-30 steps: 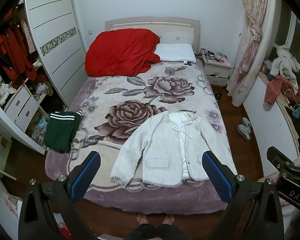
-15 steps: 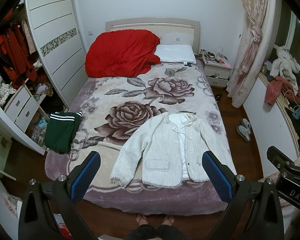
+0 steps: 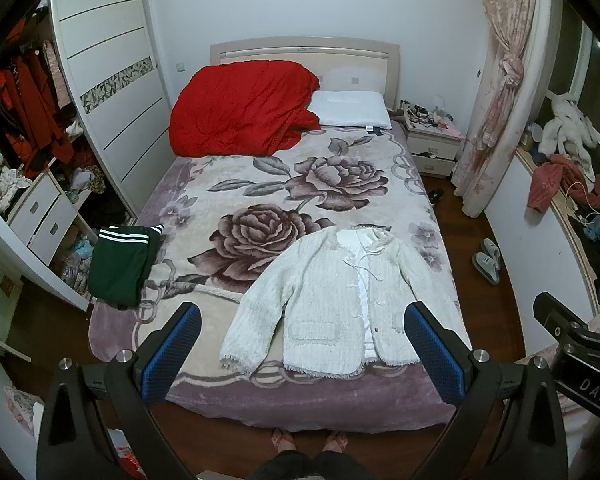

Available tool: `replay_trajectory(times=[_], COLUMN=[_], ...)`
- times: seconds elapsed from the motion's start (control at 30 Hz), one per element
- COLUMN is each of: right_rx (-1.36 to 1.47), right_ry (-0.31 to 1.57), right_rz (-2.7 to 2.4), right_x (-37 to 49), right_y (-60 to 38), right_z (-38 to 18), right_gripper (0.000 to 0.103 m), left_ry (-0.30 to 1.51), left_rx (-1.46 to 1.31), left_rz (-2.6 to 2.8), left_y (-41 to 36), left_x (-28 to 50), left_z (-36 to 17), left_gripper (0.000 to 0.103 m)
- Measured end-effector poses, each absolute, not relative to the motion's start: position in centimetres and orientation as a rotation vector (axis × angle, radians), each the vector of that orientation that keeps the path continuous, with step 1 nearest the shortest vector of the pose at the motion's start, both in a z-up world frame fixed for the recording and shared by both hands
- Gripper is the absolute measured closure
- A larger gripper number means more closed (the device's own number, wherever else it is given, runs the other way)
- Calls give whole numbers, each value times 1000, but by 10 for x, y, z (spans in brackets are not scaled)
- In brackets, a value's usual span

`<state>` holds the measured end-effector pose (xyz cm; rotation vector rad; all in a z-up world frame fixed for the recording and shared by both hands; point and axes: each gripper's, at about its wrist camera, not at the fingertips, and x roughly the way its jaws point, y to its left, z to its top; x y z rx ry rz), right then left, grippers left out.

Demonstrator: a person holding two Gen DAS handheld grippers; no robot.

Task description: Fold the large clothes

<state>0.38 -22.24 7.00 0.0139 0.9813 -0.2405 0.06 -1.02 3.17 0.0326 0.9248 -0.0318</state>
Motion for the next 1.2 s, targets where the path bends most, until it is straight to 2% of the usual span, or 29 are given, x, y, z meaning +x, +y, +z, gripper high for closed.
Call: replay_trajectory(times=[0.33, 0.6, 0.77, 0.9, 0.97, 1.0, 1.2], right_rx=[13, 75, 228, 390, 483, 547, 1043], right_ry=[983, 1010, 1056, 1147, 1188, 1219, 1233], right_rz=[-245, -276, -339, -457, -511, -535, -703], right_x=[3, 24, 47, 64, 64, 62, 3], right_y=[-224, -243, -290, -352, -390, -412, -536], right_z=[71, 58, -36, -146, -211, -250, -474], right_gripper=[0, 0, 0, 2, 12, 13, 14], left_ry=[925, 915, 850, 916, 973, 1002, 1192], left_rx=[30, 46, 117, 156, 175, 184, 230], left_rz=[-37, -56, -16, 11, 39, 57, 191], left_y=[-11, -18, -16, -24, -29, -32, -57], left_x=[1, 44, 87, 123, 137, 143, 163], left_z=[32, 27, -40, -125, -175, -201, -346], left_gripper=[0, 0, 0, 0, 0, 0, 0])
